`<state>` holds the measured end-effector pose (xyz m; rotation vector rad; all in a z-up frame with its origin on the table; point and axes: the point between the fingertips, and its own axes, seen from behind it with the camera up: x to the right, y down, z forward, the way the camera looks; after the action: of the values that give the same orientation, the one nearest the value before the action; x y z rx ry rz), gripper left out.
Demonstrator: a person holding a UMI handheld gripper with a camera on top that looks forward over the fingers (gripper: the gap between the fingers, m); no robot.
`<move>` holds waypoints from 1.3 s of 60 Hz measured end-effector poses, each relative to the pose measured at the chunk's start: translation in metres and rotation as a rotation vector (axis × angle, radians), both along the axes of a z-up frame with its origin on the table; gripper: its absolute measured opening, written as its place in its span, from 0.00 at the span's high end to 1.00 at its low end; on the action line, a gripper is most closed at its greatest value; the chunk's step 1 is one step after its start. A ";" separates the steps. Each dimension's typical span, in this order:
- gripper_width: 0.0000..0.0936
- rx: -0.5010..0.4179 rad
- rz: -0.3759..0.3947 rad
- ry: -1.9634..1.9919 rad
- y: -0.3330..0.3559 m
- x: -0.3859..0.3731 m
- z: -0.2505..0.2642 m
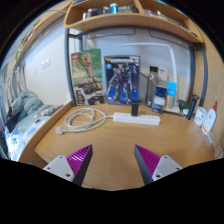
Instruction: Unplug charger
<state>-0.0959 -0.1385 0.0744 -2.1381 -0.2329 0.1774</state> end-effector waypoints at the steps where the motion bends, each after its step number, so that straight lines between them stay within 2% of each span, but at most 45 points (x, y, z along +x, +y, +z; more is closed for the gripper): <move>1: 0.09 -0.003 -0.011 -0.002 0.006 0.003 -0.005; 5: 0.09 -0.002 -0.047 -0.016 0.034 0.015 -0.019; 21: 0.12 0.110 -0.145 -0.037 0.174 0.044 -0.023; 26: 0.15 0.140 -0.175 -0.025 0.212 0.048 -0.024; 34: 0.31 0.189 -0.197 -0.009 0.257 0.047 -0.026; 36: 0.32 0.183 -0.205 -0.006 0.265 0.047 -0.030; 42: 0.77 0.160 -0.217 -0.013 0.276 0.049 -0.038; 48: 0.84 0.130 -0.219 -0.035 0.277 0.047 -0.038; 53: 0.88 0.116 -0.212 -0.016 0.280 0.046 -0.026; 57: 0.88 0.197 -0.215 0.006 0.284 0.051 0.028; 63: 0.88 0.320 -0.167 0.008 0.288 0.060 0.127; 67: 0.88 0.353 -0.163 -0.017 0.277 0.084 0.170; 70: 0.88 0.370 -0.190 -0.057 0.267 0.114 0.189; 75: 0.88 0.308 -0.236 -0.142 0.248 0.172 0.181; 78: 0.88 0.204 -0.250 -0.160 0.235 0.201 0.152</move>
<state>0.1048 0.0961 0.2267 -1.9582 -0.0705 -0.1578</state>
